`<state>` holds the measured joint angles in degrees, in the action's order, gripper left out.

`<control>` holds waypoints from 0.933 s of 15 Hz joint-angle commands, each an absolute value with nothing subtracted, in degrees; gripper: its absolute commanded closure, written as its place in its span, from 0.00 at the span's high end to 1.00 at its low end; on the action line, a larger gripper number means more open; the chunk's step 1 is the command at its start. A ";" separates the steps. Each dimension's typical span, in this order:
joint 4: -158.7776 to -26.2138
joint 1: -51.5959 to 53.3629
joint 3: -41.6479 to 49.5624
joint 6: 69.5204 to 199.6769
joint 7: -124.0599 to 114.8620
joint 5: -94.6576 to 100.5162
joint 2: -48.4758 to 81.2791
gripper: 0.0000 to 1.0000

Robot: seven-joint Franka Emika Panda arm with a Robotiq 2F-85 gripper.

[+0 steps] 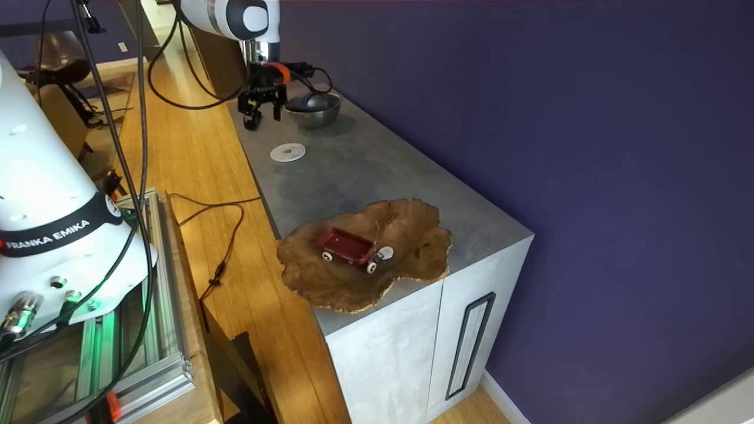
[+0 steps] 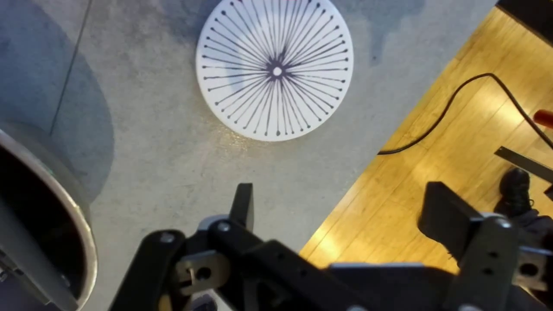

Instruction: Move the white thing to the right

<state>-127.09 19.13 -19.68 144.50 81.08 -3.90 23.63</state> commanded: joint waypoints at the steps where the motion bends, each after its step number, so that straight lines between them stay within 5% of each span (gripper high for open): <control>1: -129.33 18.96 -20.39 155.57 80.31 2.67 24.98 1.00; 7: -134.00 16.69 -23.88 171.71 81.41 9.40 30.05 1.00; 14: -133.40 17.08 -23.87 170.86 78.76 14.27 33.07 1.00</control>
<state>-133.68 18.18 -23.08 171.24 80.55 11.92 32.78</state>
